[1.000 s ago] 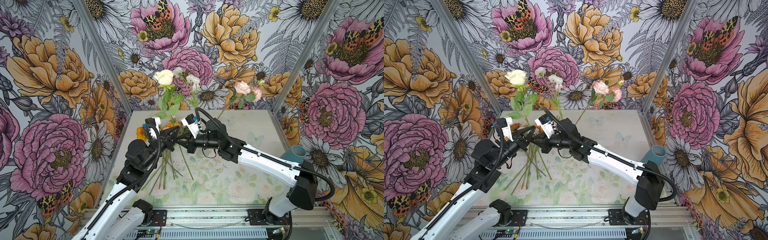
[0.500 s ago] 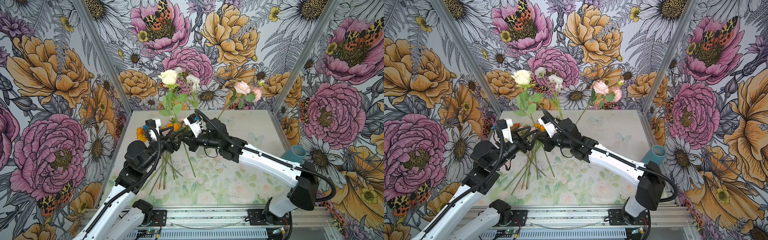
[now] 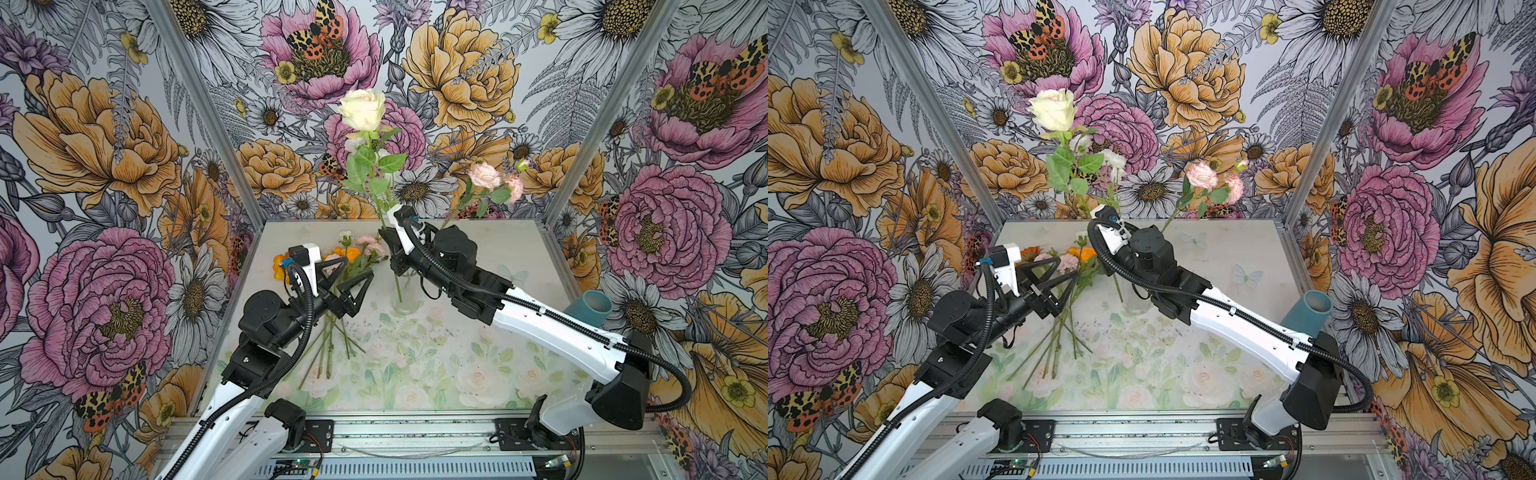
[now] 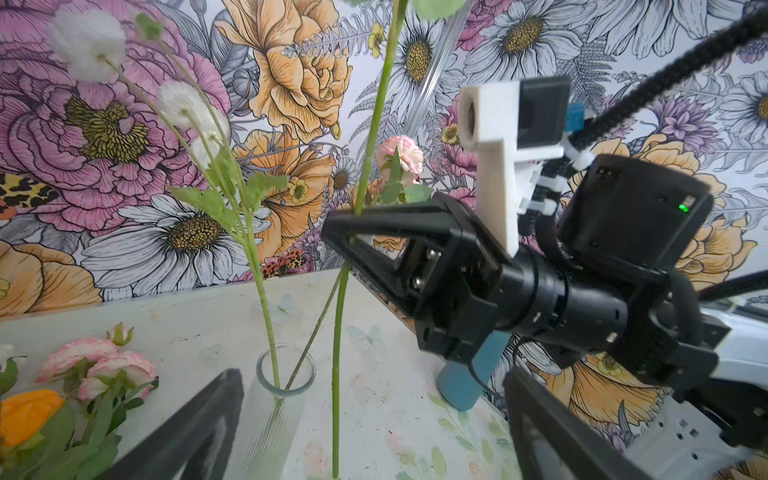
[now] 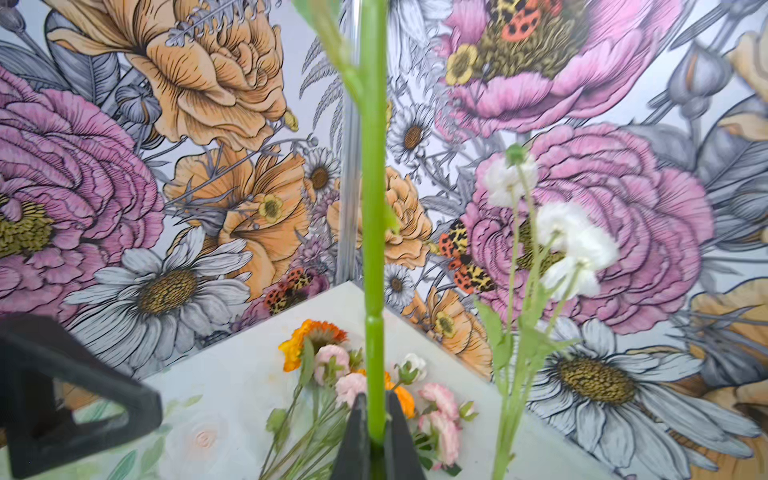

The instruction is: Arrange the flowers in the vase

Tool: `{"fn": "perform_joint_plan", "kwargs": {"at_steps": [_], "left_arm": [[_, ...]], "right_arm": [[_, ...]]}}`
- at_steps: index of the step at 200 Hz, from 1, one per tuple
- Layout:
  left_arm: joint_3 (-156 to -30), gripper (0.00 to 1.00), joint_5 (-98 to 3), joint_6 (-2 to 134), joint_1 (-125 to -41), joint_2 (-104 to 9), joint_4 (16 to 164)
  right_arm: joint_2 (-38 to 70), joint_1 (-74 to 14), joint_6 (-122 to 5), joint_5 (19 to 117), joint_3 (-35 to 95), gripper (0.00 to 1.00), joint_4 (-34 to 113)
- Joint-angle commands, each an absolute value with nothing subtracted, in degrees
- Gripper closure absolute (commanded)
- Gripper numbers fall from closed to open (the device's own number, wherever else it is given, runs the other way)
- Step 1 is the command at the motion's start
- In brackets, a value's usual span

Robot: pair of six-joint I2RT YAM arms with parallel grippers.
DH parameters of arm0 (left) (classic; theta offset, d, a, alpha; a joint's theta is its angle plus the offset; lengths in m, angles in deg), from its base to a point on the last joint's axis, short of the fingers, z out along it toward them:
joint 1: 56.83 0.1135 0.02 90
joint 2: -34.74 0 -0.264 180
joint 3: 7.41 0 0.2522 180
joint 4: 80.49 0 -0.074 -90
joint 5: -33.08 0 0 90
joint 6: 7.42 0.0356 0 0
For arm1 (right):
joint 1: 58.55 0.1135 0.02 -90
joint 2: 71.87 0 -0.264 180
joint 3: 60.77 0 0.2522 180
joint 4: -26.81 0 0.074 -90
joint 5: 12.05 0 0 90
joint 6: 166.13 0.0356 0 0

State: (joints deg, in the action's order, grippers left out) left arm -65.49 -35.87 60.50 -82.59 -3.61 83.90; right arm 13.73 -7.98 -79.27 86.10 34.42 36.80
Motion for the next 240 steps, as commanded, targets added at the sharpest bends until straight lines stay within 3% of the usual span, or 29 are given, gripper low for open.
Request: {"fn": "perform_joint_plan", "kwargs": {"at_steps": [1, 89, 162, 209, 240], "left_arm": [[-65.5, 0.01, -30.9, 62.5, -82.9, -3.8, 78.1], [-63.7, 0.01, -33.4, 63.6, -83.2, -0.3, 70.6], [-63.3, 0.01, -34.3, 64.2, -83.2, 2.2, 68.0], [-63.0, 0.01, -34.8, 64.2, -83.2, 2.1, 68.1], [-63.3, 0.01, -35.2, 64.1, -83.3, 2.0, 68.3]], "right_arm": [[13.4, -9.2, -84.3, 92.2, 32.8, 1.0, 26.5], [18.1, -10.7, -86.8, 96.2, 27.1, 1.0, 8.2], [21.2, -10.7, -88.2, 96.5, 22.7, 1.0, 7.2], [20.5, -10.3, -90.0, 89.7, 16.5, 1.0, 8.4], [20.8, -9.7, -89.8, 90.2, 11.1, 1.0, 5.4]]}}
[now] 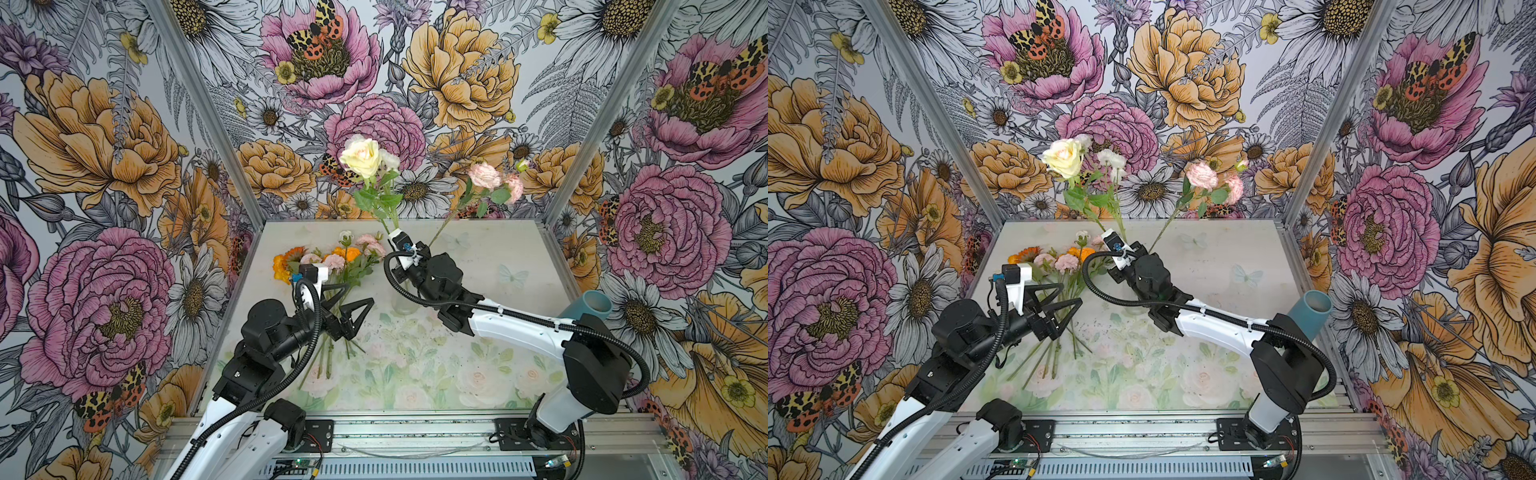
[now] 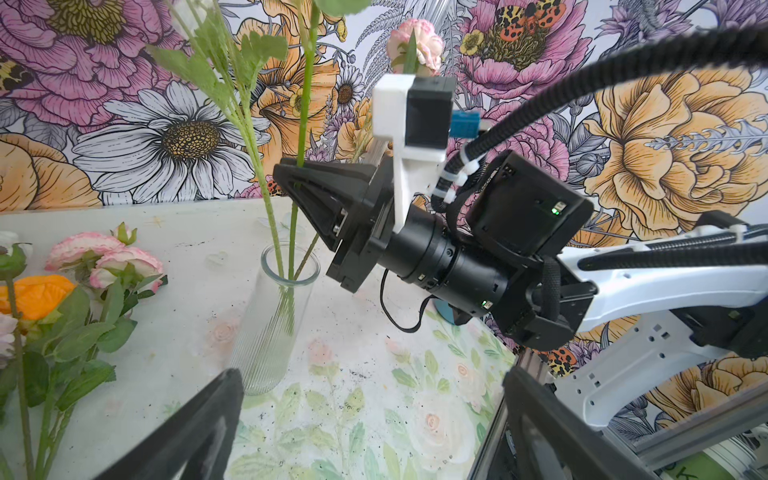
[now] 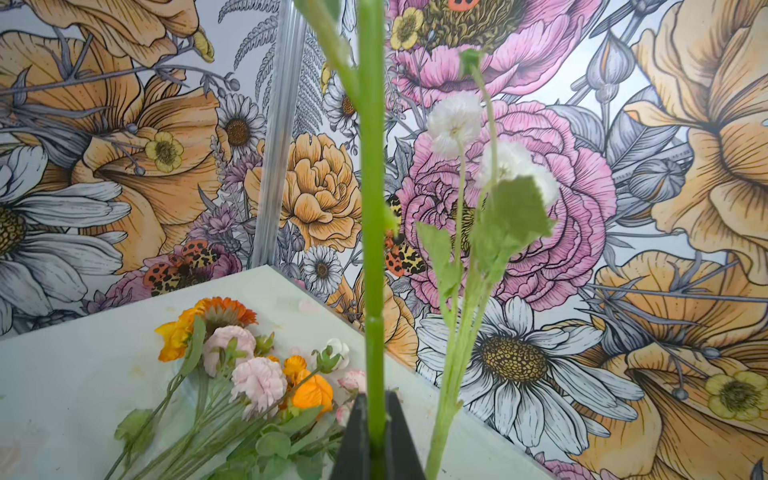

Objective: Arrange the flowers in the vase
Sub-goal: 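Lower the cream-rose stem into the glass vase with the right gripper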

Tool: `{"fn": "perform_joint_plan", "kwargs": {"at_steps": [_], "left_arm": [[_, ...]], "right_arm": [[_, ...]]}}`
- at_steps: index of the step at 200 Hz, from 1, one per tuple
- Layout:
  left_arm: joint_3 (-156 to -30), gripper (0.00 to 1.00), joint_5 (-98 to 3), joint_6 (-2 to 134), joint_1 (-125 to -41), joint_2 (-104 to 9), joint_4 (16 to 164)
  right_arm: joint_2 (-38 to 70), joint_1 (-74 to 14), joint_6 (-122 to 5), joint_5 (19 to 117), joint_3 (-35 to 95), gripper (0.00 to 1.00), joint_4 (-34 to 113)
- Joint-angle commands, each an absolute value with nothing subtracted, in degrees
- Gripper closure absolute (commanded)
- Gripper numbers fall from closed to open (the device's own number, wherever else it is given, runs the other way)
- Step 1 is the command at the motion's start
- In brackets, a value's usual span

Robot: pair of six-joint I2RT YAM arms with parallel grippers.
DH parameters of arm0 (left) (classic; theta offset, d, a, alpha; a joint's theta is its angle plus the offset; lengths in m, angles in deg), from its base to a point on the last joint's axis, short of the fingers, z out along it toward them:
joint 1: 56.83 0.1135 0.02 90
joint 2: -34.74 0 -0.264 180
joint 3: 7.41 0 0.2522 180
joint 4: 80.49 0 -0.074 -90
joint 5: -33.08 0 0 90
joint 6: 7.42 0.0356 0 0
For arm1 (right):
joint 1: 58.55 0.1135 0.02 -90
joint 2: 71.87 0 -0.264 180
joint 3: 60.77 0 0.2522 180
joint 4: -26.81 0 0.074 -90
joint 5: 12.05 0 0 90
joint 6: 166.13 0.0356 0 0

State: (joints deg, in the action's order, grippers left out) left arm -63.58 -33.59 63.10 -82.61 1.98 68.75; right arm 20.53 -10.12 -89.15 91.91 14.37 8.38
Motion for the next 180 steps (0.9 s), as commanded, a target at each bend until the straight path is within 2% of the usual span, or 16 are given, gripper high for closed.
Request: {"fn": "perform_joint_plan", "kwargs": {"at_steps": [1, 36, 134, 162, 180], "left_arm": [[-63.3, 0.01, -35.3, 64.1, -83.3, 2.0, 68.3], [-63.8, 0.02, -35.0, 63.8, -83.2, 0.2, 68.3], [-64.1, 0.01, -36.2, 64.5, -83.2, -0.5, 66.2], [-64.4, 0.01, -36.2, 64.7, -83.3, -1.3, 66.3], [-64.5, 0.01, -36.5, 64.9, -83.3, -1.6, 66.2]], "right_arm": [[20.8, -9.7, -89.8, 90.3, 11.0, 1.0, 5.2], [23.0, -9.7, -90.1, 88.5, 7.1, 1.0, 0.2], [26.9, -8.6, -90.0, 90.7, 5.5, 1.0, -2.0], [25.9, -8.5, -90.2, 91.6, 4.9, 0.85, -1.8], [25.0, -8.5, -90.2, 92.4, 4.5, 0.81, -1.7]]}}
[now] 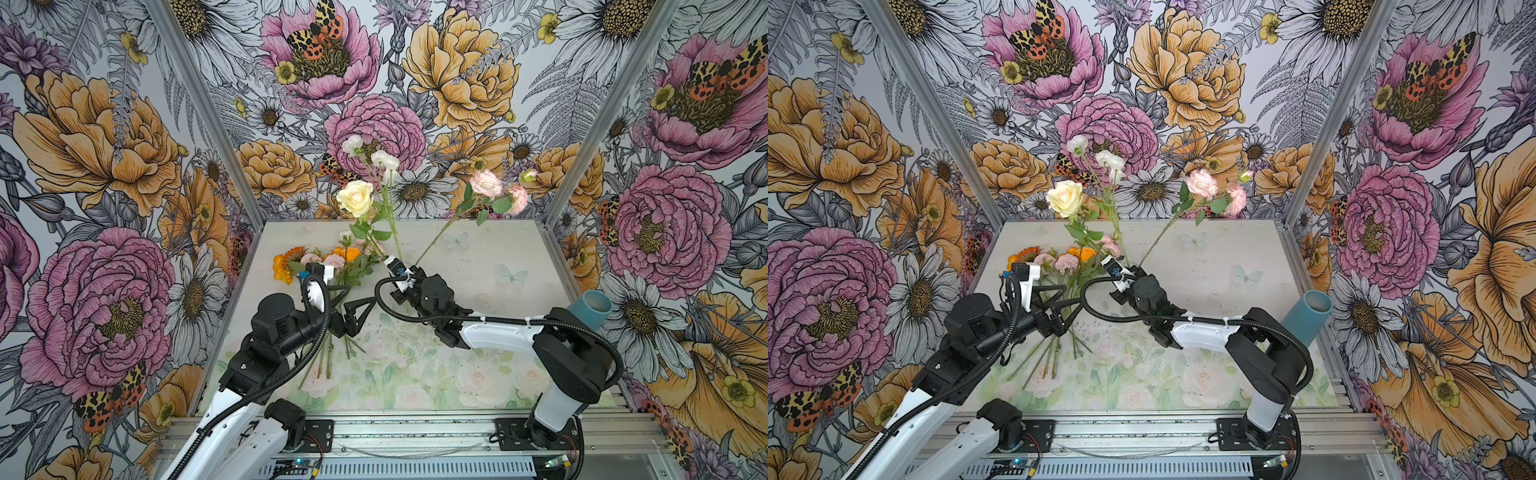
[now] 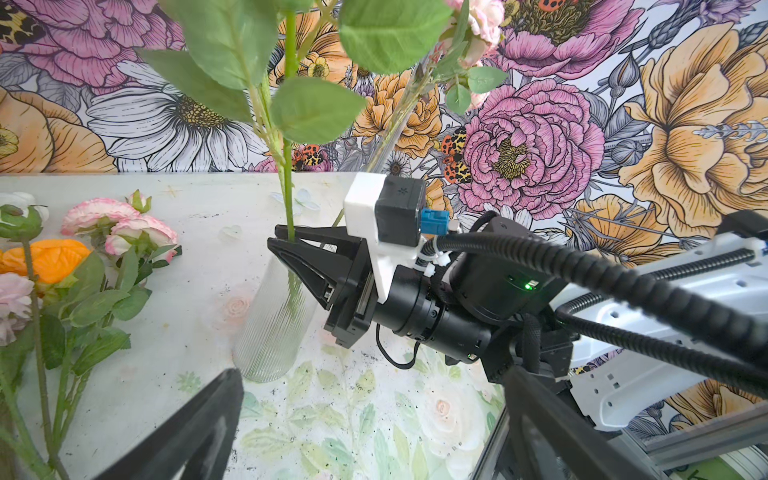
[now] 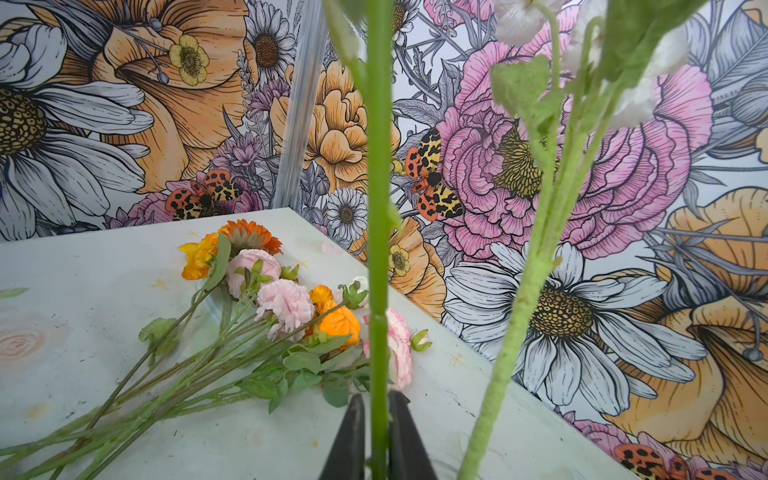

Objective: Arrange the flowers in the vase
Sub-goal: 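Lower the cream-rose stem into the glass vase with the right gripper, then open the right gripper and withdraw while the left gripper lowers onto the bunch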

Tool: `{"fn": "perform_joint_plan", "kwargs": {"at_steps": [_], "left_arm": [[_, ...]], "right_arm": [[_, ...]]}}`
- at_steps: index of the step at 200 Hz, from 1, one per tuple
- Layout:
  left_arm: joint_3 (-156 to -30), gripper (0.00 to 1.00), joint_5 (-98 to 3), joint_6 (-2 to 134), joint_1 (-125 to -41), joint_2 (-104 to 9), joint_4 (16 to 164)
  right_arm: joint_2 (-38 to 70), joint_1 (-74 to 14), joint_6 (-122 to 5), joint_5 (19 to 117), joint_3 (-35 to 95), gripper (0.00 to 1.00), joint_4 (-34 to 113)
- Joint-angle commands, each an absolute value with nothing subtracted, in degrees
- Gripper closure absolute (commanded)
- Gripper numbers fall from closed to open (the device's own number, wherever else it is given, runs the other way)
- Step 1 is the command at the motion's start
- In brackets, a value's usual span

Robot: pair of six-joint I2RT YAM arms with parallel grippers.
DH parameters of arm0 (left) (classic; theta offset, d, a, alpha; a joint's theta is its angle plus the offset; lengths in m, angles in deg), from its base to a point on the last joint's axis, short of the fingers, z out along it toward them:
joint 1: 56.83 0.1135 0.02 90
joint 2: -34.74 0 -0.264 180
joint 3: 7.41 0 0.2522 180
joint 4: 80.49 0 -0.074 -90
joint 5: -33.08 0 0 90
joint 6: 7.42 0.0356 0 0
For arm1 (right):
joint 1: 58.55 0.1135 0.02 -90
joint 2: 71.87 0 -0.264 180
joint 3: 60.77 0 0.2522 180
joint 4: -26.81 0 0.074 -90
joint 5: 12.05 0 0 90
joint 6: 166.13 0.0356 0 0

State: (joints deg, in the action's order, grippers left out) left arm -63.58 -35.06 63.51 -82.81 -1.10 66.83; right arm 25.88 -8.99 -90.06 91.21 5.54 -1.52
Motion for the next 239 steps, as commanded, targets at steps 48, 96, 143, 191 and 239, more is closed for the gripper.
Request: {"fn": "perform_joint_plan", "kwargs": {"at_steps": [48, 96, 143, 191, 239], "left_arm": [[-65.6, 0.01, -36.6, 65.1, -83.4, -3.5, 66.5], [-67.1, 0.01, -40.4, 64.9, -83.5, -5.2, 64.7], [-69.5, 0.12, -59.5, 59.2, -79.9, -12.2, 51.7], [-68.3, 0.46, -54.7, 52.9, -70.0, -24.1, 49.5], [-64.8, 0.53, -47.3, 52.5, -63.4, -34.9, 59.9]], "right_arm": [[21.6, -8.4, -90.5, 93.9, 2.9, 0.63, -1.8], [15.6, -8.3, -91.0, 94.5, 1.8, 0.52, -0.4], [4.9, -7.6, -87.5, 96.5, 3.9, 0.2, 13.7], [-0.2, -7.3, -71.5, 86.2, 15.9, 0.01, 48.7], [-0.1, -4.1, -56.4, 73.1, 11.0, 0.01, 49.8]]}}
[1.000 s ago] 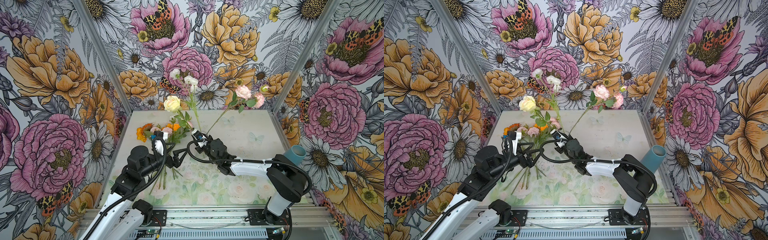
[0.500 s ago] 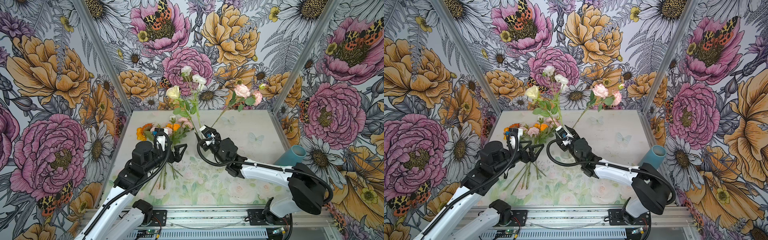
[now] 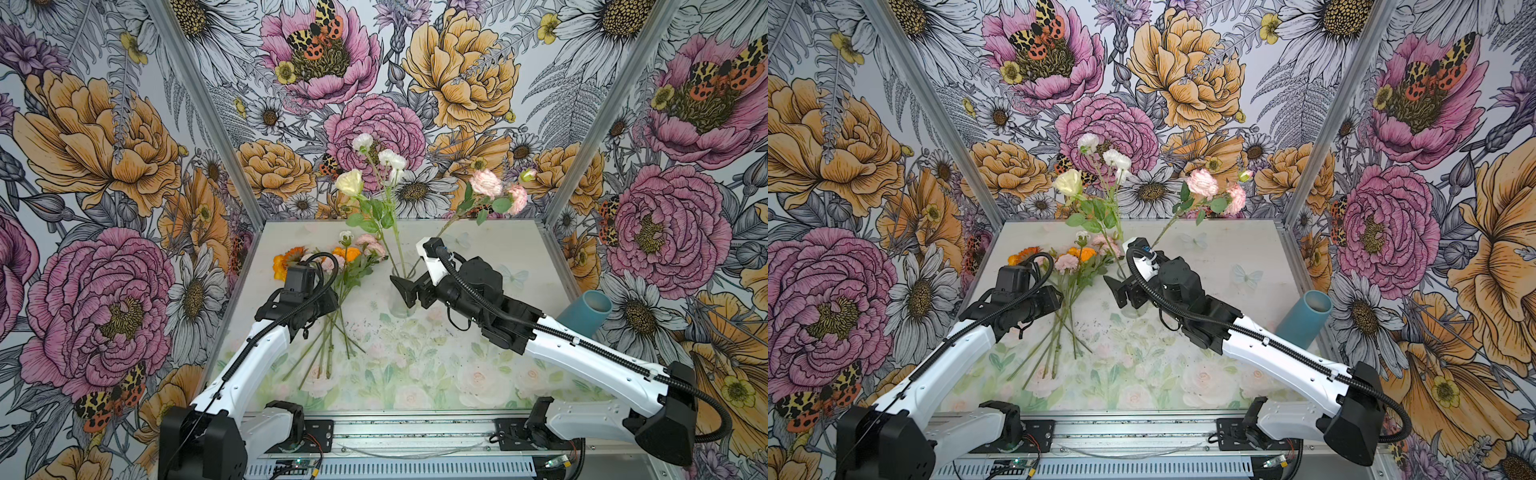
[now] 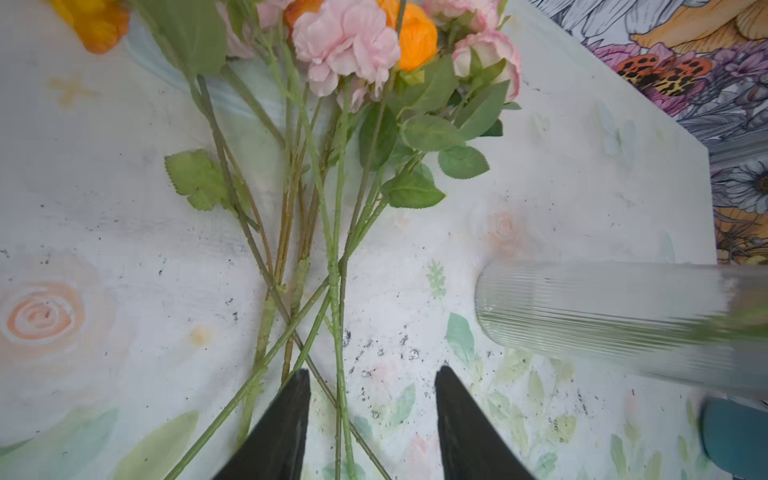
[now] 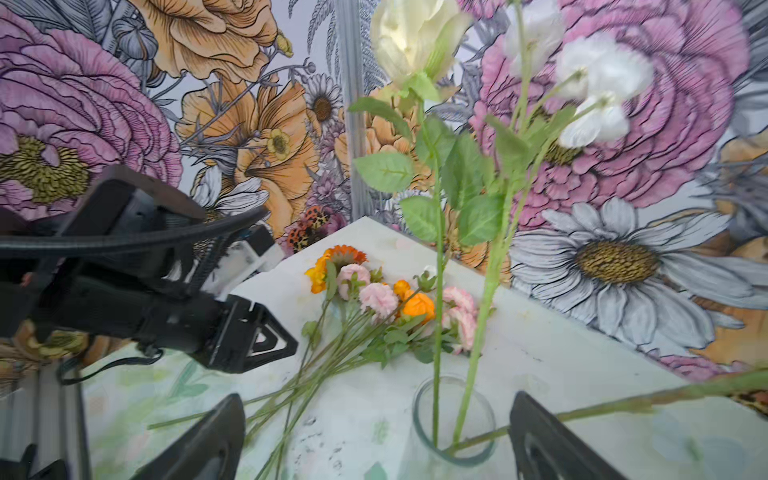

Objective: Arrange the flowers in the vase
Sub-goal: 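Open the right gripper and withdraw while the left gripper lowers onto the bunch, then close the left gripper on a pink-rose stem in the bunch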

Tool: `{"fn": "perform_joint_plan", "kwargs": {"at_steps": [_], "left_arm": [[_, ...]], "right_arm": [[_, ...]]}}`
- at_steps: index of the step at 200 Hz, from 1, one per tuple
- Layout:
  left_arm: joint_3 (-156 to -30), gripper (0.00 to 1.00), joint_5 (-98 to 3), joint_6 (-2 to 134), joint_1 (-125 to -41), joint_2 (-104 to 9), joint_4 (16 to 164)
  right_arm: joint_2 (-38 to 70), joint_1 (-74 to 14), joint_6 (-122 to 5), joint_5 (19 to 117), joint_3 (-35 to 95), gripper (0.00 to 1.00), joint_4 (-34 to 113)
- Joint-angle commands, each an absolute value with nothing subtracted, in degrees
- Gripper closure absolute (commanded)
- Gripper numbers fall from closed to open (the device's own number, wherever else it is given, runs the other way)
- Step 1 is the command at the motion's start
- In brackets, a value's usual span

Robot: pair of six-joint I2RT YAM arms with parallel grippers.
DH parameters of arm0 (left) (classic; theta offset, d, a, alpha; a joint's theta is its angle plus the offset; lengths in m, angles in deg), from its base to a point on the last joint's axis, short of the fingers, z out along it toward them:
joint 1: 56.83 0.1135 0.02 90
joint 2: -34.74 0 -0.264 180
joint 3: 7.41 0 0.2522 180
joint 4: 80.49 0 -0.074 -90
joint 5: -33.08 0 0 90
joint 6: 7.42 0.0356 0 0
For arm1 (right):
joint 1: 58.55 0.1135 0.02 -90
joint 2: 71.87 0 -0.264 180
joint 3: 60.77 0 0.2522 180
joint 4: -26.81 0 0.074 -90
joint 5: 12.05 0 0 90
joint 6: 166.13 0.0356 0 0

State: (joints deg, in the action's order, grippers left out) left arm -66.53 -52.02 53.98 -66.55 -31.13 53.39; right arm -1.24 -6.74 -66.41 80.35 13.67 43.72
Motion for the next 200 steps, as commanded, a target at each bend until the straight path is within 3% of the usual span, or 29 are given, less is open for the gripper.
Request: {"fn": "perform_joint_plan", "kwargs": {"at_steps": [1, 78, 200], "left_arm": [[-64.8, 0.54, -47.1, 52.5, -63.3, -35.1, 60.1], [-70.8, 0.6, -45.1, 53.4, -61.0, -51.9, 68.5], [-75.5, 0.69, -46.9, 53.6, -60.9, -61.2, 72.0]], "right_arm": [[0.0, -3.9, -56.2, 73.2, 11.0, 0.0, 49.8], [1.6, 1.4, -55.2, 76.6, 9.0, 0.0, 49.8], [4.0, 1.4, -55.1, 76.5, 10.6, 0.01, 49.8]]}}
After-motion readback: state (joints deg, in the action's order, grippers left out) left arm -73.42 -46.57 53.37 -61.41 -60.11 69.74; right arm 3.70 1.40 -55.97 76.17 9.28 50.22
